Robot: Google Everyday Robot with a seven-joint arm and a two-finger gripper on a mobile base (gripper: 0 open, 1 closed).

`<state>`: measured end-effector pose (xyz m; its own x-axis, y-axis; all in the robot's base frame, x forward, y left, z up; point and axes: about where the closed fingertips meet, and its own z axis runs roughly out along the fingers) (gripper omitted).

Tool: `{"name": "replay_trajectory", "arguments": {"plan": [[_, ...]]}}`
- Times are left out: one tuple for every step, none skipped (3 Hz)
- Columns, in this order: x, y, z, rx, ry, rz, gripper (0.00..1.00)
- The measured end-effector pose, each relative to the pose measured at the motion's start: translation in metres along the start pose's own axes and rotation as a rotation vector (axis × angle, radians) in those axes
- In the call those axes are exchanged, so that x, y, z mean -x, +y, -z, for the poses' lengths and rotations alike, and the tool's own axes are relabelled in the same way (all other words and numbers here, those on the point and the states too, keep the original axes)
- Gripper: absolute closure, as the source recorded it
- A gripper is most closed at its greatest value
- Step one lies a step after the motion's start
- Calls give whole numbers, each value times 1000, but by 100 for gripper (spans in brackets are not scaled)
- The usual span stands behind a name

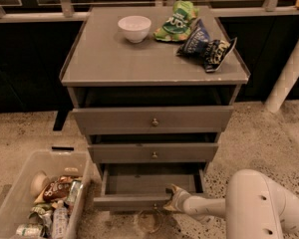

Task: Open bottom drawer

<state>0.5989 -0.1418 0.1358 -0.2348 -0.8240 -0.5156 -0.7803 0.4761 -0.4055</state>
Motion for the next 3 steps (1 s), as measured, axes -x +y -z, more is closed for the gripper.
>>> {"name": "replay_trajectory", "arguments": {"plan": [[3,-2,5,0,0,0,100],[-2,8,9,-1,-4,-6,100],[0,6,11,-1,-4,-6,100]]}}
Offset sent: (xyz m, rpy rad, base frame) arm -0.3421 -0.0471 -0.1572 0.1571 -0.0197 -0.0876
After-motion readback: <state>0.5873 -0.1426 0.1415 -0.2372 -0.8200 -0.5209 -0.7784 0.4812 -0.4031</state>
